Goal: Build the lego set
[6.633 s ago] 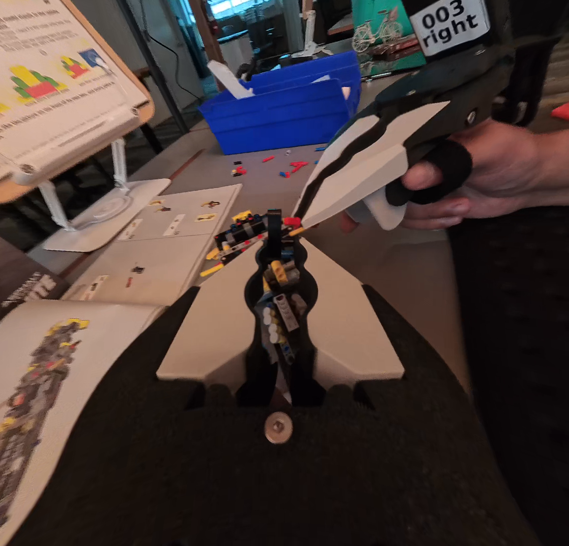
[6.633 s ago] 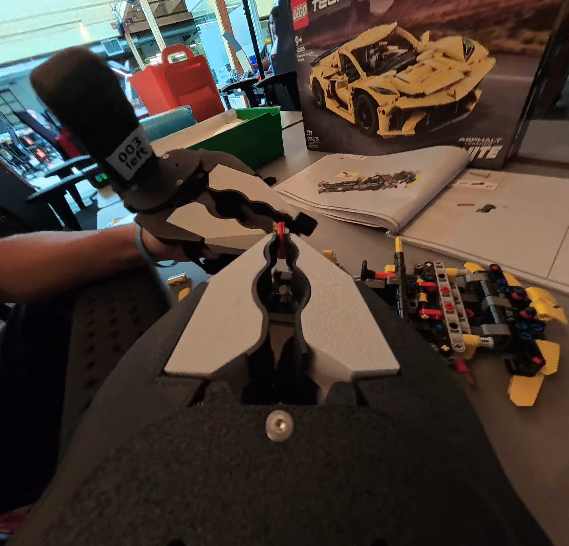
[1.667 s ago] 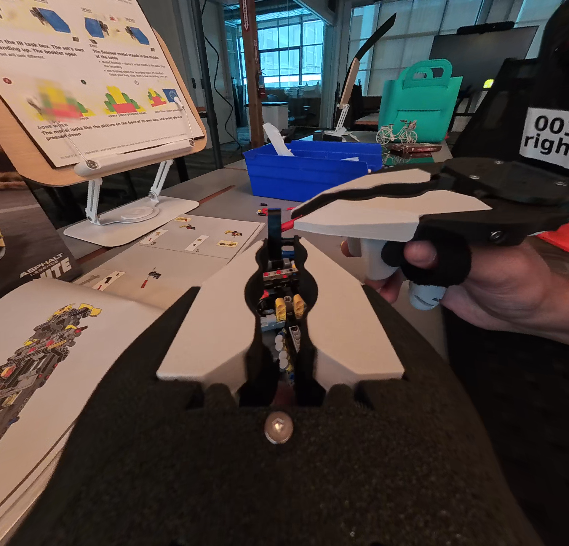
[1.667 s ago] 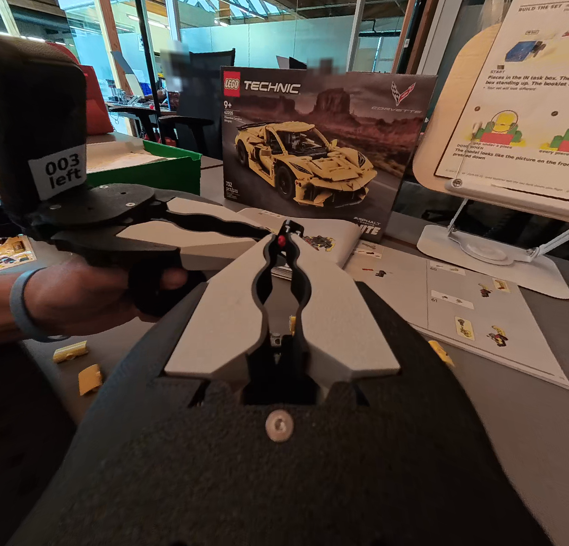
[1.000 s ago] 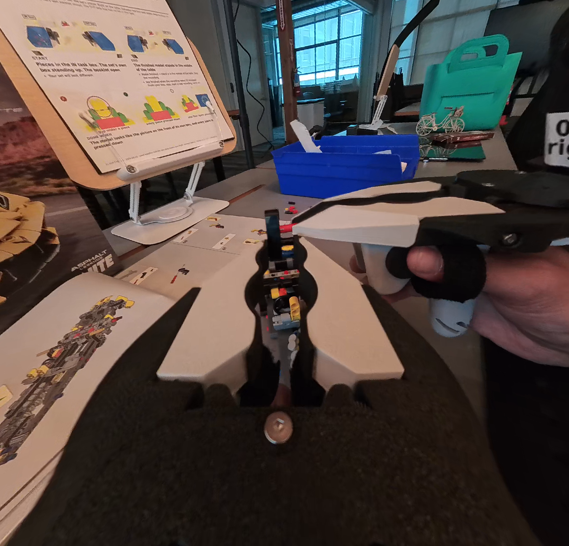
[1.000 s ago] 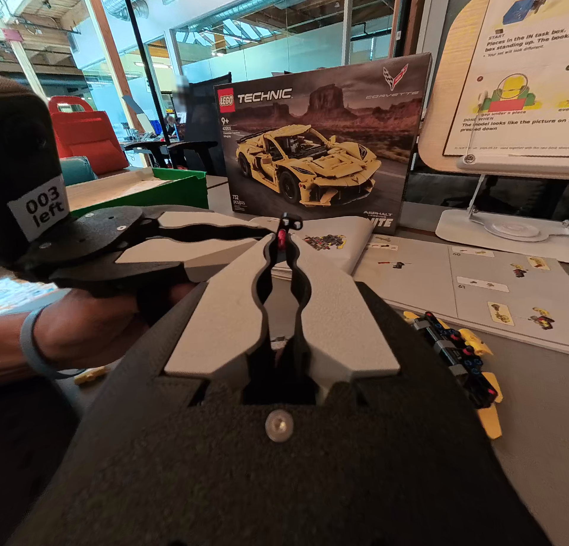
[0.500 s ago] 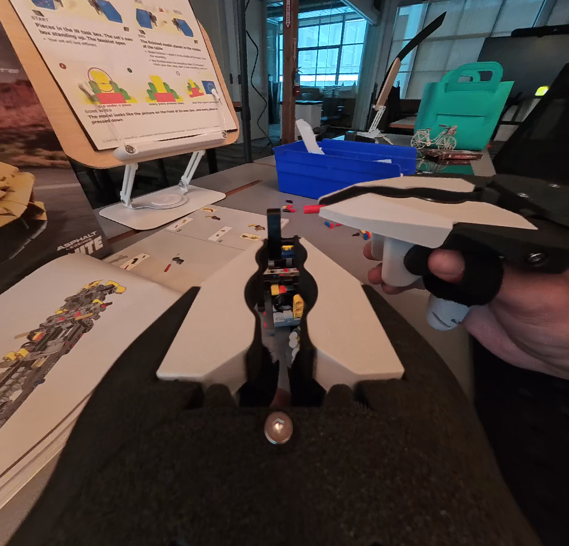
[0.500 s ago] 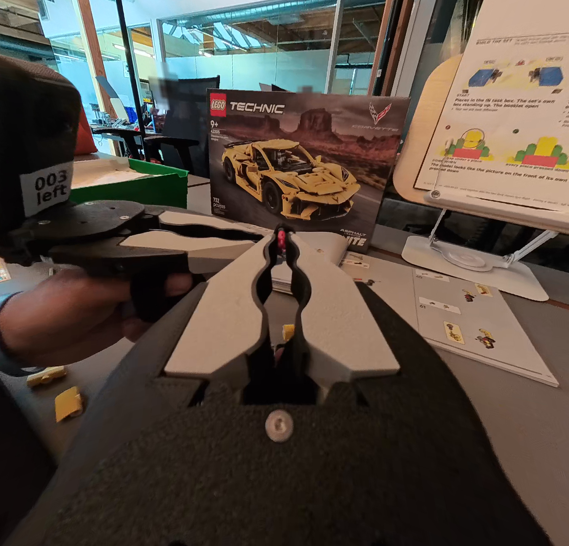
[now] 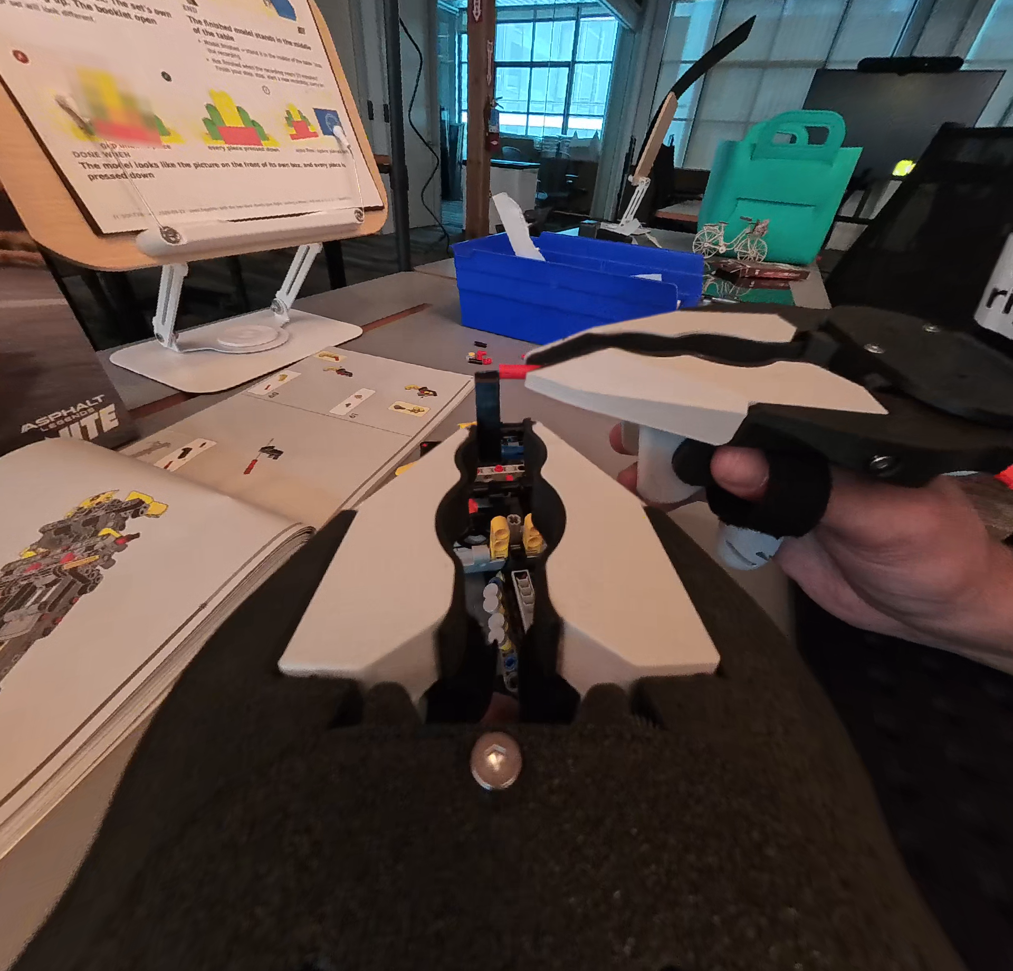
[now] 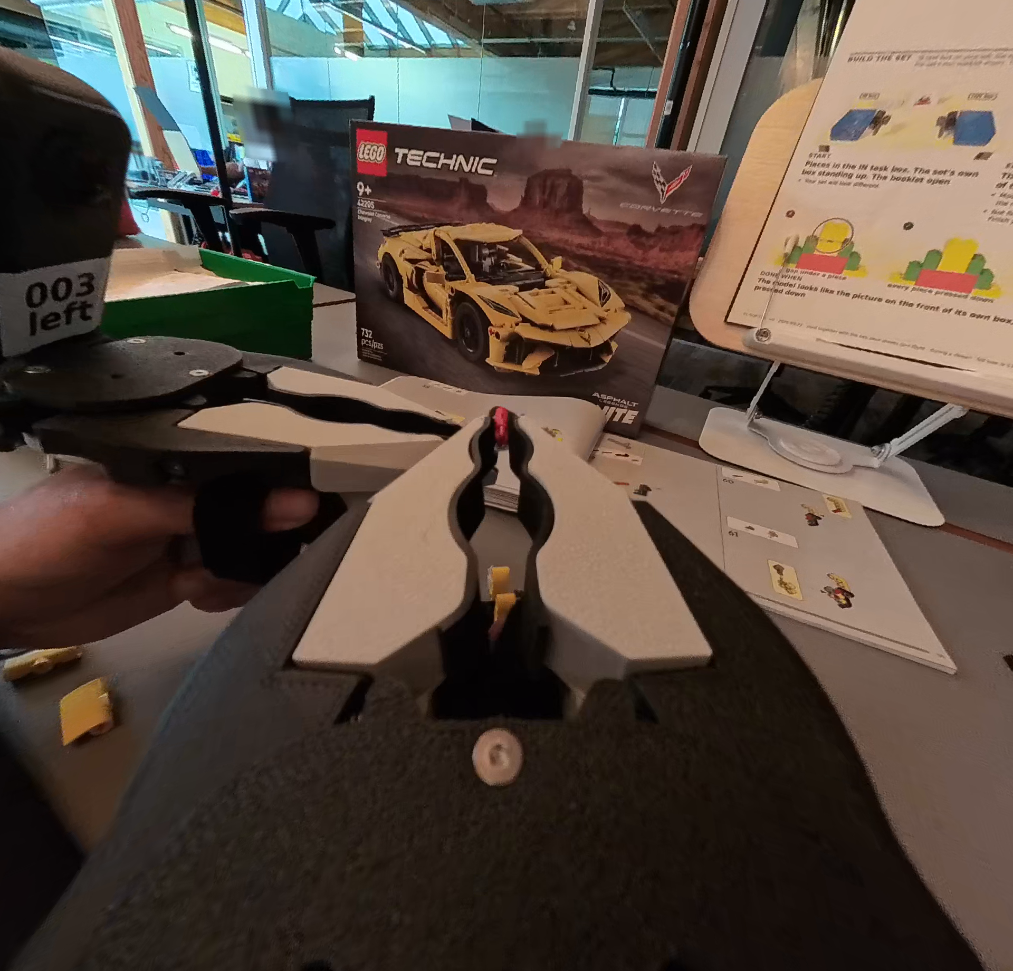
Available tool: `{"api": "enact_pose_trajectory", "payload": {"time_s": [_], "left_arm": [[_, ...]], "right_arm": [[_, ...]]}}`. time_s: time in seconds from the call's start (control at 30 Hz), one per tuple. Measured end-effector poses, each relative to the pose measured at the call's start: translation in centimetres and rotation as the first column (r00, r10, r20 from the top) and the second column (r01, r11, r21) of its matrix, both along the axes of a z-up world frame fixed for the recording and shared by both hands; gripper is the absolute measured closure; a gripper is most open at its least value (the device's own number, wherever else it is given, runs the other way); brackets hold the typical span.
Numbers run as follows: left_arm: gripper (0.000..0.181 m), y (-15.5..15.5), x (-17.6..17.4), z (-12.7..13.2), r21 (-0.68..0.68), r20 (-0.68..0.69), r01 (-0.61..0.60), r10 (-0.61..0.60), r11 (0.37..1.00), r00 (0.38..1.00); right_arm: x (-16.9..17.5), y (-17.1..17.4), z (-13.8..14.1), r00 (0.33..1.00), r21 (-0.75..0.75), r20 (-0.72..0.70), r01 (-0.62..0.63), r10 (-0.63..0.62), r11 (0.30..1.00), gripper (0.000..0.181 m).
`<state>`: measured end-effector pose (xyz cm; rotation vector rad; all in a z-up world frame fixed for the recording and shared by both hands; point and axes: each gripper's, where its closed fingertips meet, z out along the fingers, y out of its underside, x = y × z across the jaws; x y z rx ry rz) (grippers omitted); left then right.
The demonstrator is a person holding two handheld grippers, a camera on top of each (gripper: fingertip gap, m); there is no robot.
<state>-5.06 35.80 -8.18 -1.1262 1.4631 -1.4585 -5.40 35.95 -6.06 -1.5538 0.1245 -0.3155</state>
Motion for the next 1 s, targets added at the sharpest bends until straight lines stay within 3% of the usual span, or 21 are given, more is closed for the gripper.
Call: {"api": "enact_pose_trajectory", "payload": {"time_s": [0.7,0.87,1.0], "left_arm": [[0.165,0.3,0.0,-1.0,0.130,-0.032,-0.020,0.024,0.991,0.999],[0.165,0.3,-0.1,-1.0,-0.045,-0.067,0.050,-0.053,0.998,0.996],[0.165,0.2,-0.1,-1.0,-0.064,-0.070,0.065,-0.069,0.996,0.995]], "right_arm": [[0.1,0.4,-1.1,0.999,-0.069,0.031,-0.014,0.016,0.998,0.177],[0.1,0.6,-1.6,0.980,-0.116,0.199,-0.002,0.025,0.993,0.177],[0.1,0.5,-1.6,0.968,-0.133,0.252,0.021,0.013,0.991,0.177]]}}
